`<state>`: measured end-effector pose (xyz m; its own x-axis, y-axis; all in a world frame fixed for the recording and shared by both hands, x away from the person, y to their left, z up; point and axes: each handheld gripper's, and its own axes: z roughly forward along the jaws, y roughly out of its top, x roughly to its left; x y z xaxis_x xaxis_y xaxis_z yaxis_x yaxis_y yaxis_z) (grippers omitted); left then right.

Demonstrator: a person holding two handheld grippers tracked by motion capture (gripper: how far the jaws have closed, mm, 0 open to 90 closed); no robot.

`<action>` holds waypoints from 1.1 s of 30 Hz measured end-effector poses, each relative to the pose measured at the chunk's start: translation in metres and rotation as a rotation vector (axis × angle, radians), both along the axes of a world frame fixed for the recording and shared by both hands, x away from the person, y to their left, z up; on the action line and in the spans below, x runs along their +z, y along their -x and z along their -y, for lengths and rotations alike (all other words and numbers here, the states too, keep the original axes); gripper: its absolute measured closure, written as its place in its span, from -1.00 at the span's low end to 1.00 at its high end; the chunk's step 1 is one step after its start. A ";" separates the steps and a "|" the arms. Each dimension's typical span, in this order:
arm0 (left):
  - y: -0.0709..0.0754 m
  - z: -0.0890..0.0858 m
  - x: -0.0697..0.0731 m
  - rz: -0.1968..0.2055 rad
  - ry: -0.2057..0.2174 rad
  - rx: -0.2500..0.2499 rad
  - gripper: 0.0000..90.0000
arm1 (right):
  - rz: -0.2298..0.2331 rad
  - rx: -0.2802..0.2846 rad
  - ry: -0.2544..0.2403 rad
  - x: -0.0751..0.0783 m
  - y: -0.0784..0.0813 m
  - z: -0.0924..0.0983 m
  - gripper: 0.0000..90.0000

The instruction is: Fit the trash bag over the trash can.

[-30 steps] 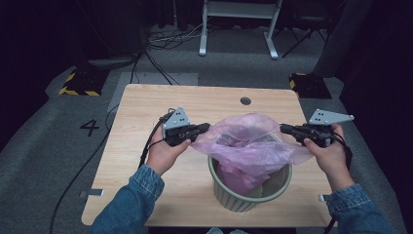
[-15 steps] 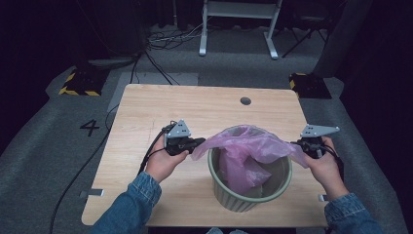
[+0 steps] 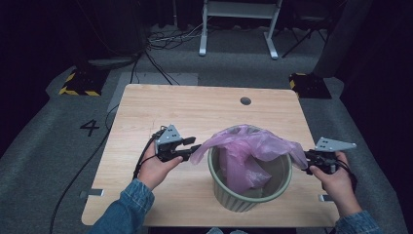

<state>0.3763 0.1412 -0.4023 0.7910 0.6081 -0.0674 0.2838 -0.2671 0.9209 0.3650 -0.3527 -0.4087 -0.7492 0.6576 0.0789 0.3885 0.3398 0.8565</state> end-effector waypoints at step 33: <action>0.044 0.018 0.051 0.124 0.035 -0.361 1.00 | 0.159 0.255 -0.031 0.068 0.065 -0.008 1.00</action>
